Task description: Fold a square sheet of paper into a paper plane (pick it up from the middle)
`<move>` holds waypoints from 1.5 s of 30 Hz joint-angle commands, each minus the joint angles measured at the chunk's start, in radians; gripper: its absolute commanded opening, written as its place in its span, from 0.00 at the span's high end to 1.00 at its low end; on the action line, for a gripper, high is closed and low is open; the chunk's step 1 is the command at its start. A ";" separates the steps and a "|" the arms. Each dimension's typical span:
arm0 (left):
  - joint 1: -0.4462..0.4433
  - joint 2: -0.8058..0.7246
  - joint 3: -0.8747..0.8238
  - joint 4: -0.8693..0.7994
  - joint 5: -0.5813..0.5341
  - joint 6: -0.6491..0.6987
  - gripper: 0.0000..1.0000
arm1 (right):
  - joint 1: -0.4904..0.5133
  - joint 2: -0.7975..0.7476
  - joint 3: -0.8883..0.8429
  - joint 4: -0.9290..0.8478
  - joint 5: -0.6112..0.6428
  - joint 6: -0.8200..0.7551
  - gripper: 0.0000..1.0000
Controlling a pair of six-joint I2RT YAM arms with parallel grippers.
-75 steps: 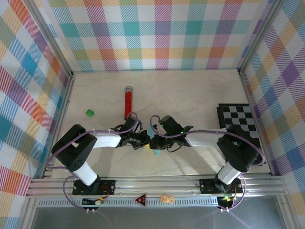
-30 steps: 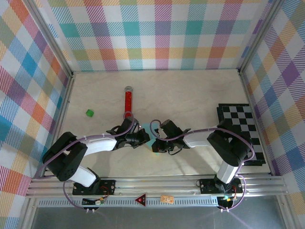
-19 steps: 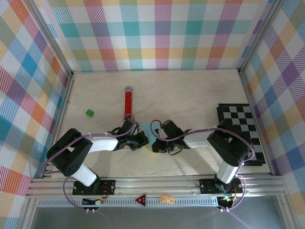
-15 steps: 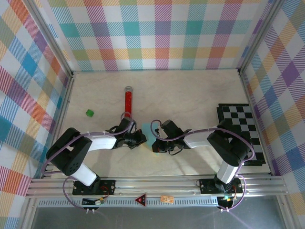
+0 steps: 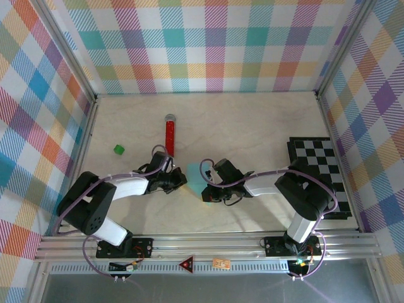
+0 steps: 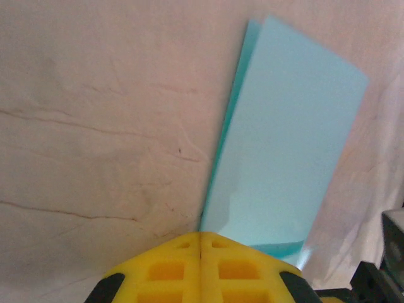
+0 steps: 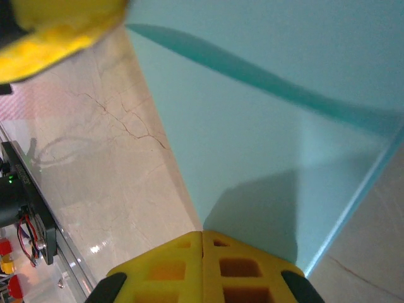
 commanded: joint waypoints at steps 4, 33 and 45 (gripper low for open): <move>0.003 -0.109 0.010 -0.035 -0.056 0.010 0.96 | -0.010 0.014 -0.037 -0.086 0.011 -0.026 0.94; -0.139 0.148 0.038 -0.009 -0.007 0.043 0.99 | 0.003 0.055 0.128 -0.038 0.036 0.021 0.90; -0.129 0.140 0.035 -0.046 -0.026 0.049 0.99 | 0.008 -0.057 -0.020 -0.112 0.045 -0.046 0.90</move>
